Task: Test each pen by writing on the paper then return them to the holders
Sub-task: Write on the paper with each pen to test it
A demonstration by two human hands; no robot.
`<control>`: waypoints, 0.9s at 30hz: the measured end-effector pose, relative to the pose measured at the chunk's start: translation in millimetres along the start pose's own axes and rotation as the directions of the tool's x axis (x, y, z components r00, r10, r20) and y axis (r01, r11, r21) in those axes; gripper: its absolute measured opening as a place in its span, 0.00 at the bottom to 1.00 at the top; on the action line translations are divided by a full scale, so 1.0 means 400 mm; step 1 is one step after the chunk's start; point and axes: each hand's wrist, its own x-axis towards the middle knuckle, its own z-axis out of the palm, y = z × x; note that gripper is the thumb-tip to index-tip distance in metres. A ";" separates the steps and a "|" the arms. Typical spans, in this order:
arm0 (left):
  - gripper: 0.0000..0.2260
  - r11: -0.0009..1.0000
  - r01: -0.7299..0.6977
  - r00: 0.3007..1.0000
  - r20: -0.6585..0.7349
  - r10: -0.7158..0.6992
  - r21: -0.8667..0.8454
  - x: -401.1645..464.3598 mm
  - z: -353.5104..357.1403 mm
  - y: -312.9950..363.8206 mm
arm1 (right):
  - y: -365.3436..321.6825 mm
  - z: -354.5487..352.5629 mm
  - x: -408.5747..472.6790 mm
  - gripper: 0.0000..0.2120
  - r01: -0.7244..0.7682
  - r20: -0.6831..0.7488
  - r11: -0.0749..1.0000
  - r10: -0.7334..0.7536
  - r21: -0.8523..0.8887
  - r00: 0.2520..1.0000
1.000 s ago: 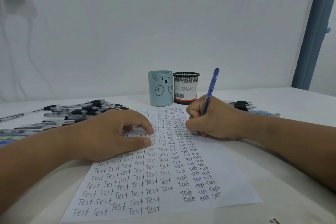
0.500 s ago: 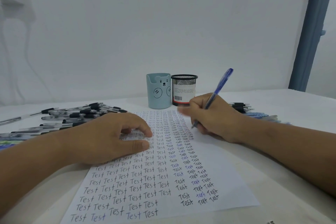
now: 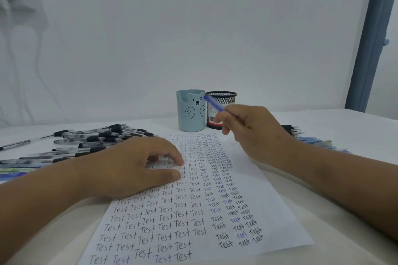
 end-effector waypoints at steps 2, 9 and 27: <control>0.18 1.000 -0.002 1.000 -0.001 0.002 0.011 0.001 0.000 -0.001 | -0.005 0.003 -0.006 0.13 -0.016 0.045 0.998 0.018 -0.055 0.999; 0.17 1.000 0.018 1.000 0.005 -0.018 0.016 0.001 0.000 0.000 | -0.014 0.002 -0.017 0.14 -0.046 0.151 0.997 0.056 -0.069 0.987; 0.16 0.996 -0.043 0.974 -0.225 0.023 -0.084 0.004 0.025 0.015 | 0.024 -0.159 0.052 0.05 -0.006 0.295 0.916 0.136 -0.401 0.946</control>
